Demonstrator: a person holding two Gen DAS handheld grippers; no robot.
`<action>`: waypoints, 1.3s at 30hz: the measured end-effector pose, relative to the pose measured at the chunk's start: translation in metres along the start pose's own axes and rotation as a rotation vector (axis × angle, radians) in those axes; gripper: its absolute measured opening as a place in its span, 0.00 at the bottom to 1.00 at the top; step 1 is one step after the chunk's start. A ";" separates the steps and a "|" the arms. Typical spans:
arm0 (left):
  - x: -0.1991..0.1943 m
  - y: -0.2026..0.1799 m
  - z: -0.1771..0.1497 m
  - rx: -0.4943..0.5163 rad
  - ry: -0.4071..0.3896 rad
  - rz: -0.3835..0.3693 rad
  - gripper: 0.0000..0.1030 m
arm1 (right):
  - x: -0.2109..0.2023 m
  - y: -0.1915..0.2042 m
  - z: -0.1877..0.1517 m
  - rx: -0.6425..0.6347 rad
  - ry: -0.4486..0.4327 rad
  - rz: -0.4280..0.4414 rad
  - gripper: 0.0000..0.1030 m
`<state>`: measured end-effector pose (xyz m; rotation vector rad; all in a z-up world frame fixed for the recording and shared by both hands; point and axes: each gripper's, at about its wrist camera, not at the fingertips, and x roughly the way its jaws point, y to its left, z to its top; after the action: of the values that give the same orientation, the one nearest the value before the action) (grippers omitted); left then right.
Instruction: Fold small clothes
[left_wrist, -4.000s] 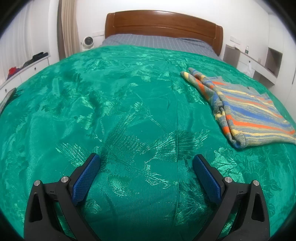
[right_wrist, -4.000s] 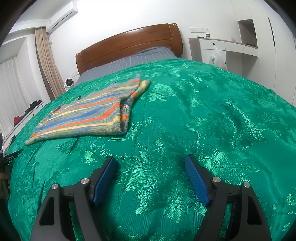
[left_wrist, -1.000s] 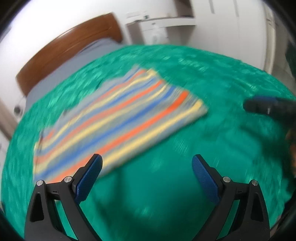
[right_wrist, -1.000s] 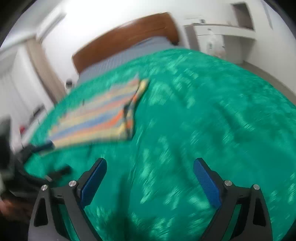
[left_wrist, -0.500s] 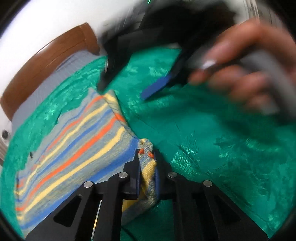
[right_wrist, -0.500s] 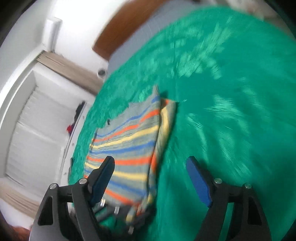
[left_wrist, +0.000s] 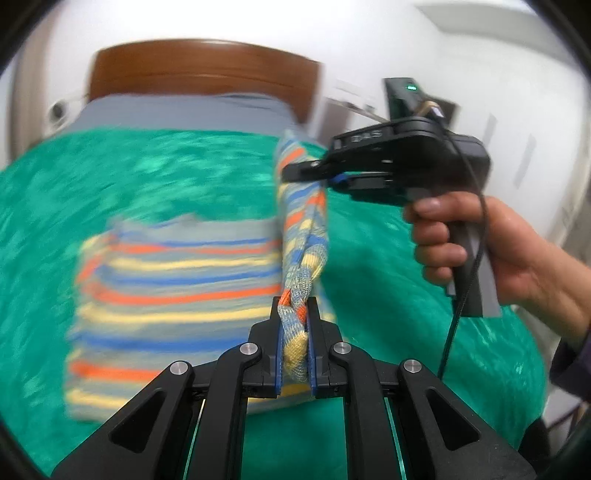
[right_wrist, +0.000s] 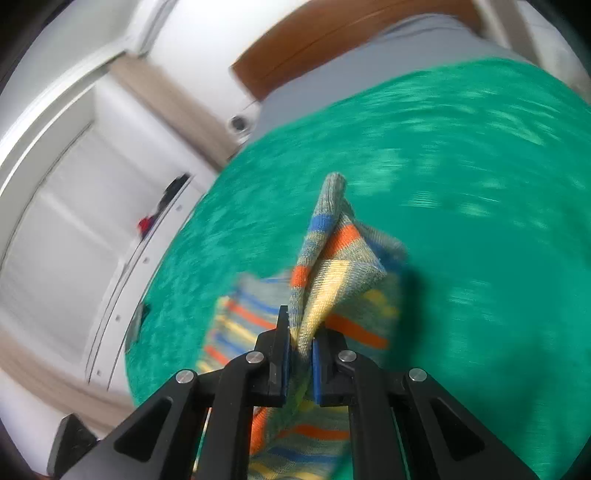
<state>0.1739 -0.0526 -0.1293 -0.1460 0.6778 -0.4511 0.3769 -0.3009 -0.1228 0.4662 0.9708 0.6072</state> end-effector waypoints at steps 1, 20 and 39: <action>-0.007 0.017 -0.001 -0.036 0.000 0.015 0.08 | 0.015 0.018 0.002 -0.027 0.015 0.007 0.09; -0.036 0.153 -0.024 -0.288 0.090 0.089 0.85 | 0.092 0.119 -0.078 -0.297 0.126 -0.077 0.42; 0.054 0.185 0.030 -0.244 0.356 -0.009 0.92 | 0.053 0.043 -0.095 -0.103 0.055 -0.139 0.85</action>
<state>0.2957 0.0885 -0.1880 -0.3037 1.0828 -0.4049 0.3054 -0.2241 -0.1756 0.2888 1.0096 0.5437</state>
